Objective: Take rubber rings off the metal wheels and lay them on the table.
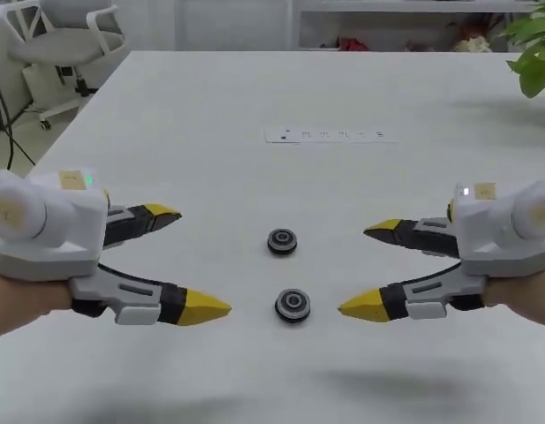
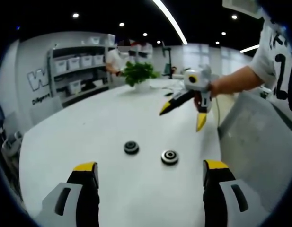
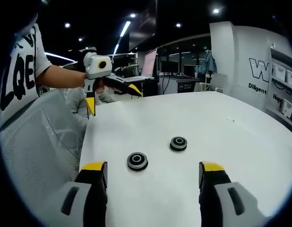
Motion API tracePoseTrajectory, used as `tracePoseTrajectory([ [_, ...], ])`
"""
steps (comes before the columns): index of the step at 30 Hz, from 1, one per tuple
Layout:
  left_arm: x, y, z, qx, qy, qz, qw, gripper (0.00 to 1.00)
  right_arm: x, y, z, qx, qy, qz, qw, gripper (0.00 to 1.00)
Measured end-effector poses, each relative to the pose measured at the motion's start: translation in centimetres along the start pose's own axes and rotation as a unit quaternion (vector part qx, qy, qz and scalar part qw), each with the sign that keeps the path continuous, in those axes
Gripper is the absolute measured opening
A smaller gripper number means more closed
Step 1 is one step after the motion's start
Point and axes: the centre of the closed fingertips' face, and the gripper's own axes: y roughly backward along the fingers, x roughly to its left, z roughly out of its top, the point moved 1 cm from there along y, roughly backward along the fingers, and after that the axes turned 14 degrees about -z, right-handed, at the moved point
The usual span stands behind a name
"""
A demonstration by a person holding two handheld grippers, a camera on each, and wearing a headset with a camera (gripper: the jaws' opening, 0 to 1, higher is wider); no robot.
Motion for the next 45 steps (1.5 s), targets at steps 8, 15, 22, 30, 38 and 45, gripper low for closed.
tracePoseTrajectory([
  [8,0.4,-0.5,0.2,-0.004,-0.002,-0.007,1.0,0.89,0.1,-0.7,-0.1,0.005,0.004,0.012,0.9999,0.73],
  [15,0.6,-1.4,0.1,-0.005,0.003,-0.016,0.9999,0.89,0.3,-1.5,-0.4,0.01,0.012,0.024,0.9996,0.69],
  [22,0.5,-2.2,-0.1,0.0,0.005,-0.025,0.9997,0.87,0.7,-1.8,-0.5,0.013,0.015,0.032,0.9993,0.66],
  [30,0.1,-3.2,-0.2,0.004,0.003,-0.038,0.9992,0.82,1.1,-2.1,-1.3,0.023,0.019,0.04,0.9988,0.6],
  [38,-0.1,-4.2,-0.8,0.013,0.006,-0.049,0.9987,0.78,1.6,-2.6,-1.9,0.034,0.034,0.053,0.9974,0.54],
  [45,-0.7,-4.9,-1.5,0.024,0.008,-0.061,0.9979,0.73,2.3,-3.0,-2.0,0.037,0.045,0.063,0.9963,0.5],
])
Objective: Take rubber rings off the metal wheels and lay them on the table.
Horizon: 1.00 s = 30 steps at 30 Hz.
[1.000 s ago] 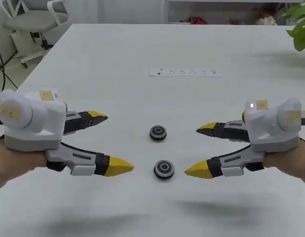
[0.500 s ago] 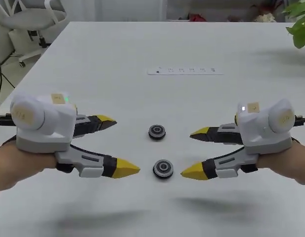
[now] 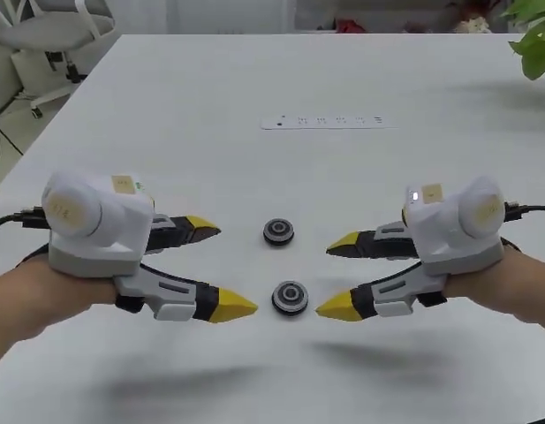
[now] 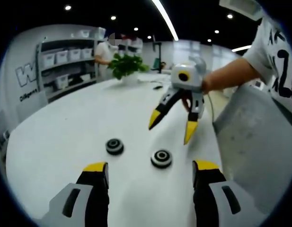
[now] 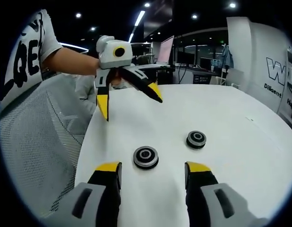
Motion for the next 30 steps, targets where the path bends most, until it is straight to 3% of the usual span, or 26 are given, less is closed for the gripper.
tracePoseTrajectory([
  [15,-0.8,-1.9,-0.2,0.007,0.004,-0.027,0.9996,0.64,1.2,-0.8,-0.3,0.007,0.005,0.019,0.9998,0.45],
  [30,-1.3,-3.8,-0.6,0.023,0.005,-0.057,0.9981,0.48,1.7,-1.0,-0.7,0.011,-0.001,0.028,0.9996,0.42],
])
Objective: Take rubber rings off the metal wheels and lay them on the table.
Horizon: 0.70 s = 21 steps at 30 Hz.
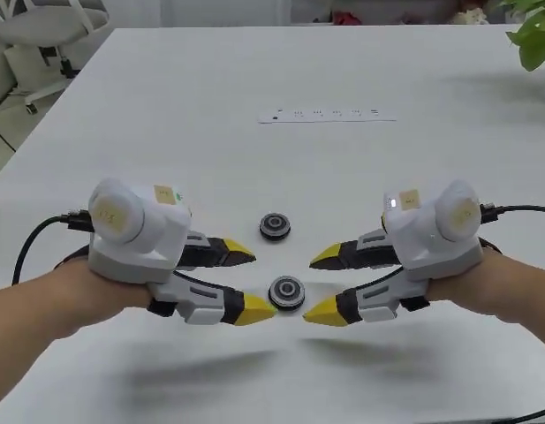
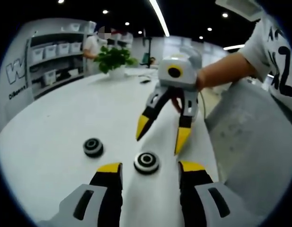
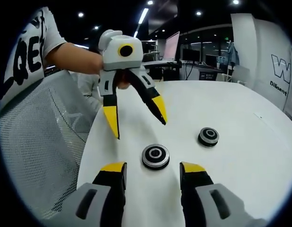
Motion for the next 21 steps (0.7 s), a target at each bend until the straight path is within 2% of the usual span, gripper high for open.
tracePoseTrajectory([
  [13,-0.1,-1.8,-0.5,0.023,-0.006,-0.014,0.9996,0.38,0.2,0.1,-0.4,0.003,-0.004,0.003,1.0,0.41],
  [21,0.6,-2.3,-0.6,0.026,-0.003,-0.009,0.9996,0.32,0.2,0.0,-0.7,0.007,-0.006,0.004,1.0,0.41],
])
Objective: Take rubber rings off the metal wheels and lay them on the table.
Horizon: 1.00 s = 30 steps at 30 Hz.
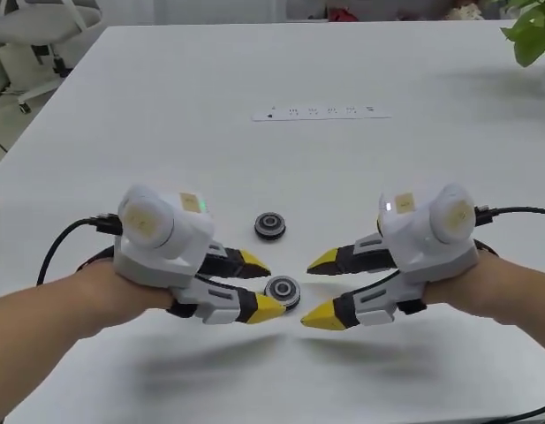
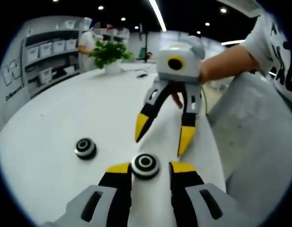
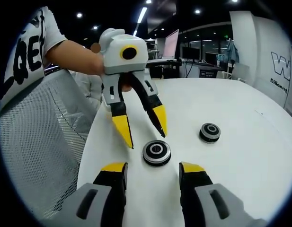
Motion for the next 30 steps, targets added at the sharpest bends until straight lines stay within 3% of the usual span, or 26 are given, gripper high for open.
tracePoseTrajectory([
  [6,0.6,-0.5,-0.1,0.005,0.004,0.008,0.9999,0.28,0.0,0.0,-0.1,0.0,-0.004,0.0,1.0,0.41],
  [12,0.5,-1.0,-0.2,0.014,-0.001,0.006,0.9999,0.22,0.1,0.0,-0.2,0.002,-0.004,0.001,1.0,0.41],
  [17,1.2,-0.9,-0.3,0.017,-0.002,0.027,0.9995,0.15,0.0,-0.1,-0.2,0.002,-0.005,0.0,1.0,0.4],
  [21,1.0,-1.0,-0.3,0.021,-0.016,0.034,0.9991,0.15,0.1,-0.2,0.2,-0.009,-0.028,0.001,0.9996,0.4],
  [30,1.1,-0.9,-0.3,0.016,-0.011,0.051,0.9985,0.14,0.1,-0.6,0.4,-0.019,-0.046,-0.007,0.9988,0.39],
])
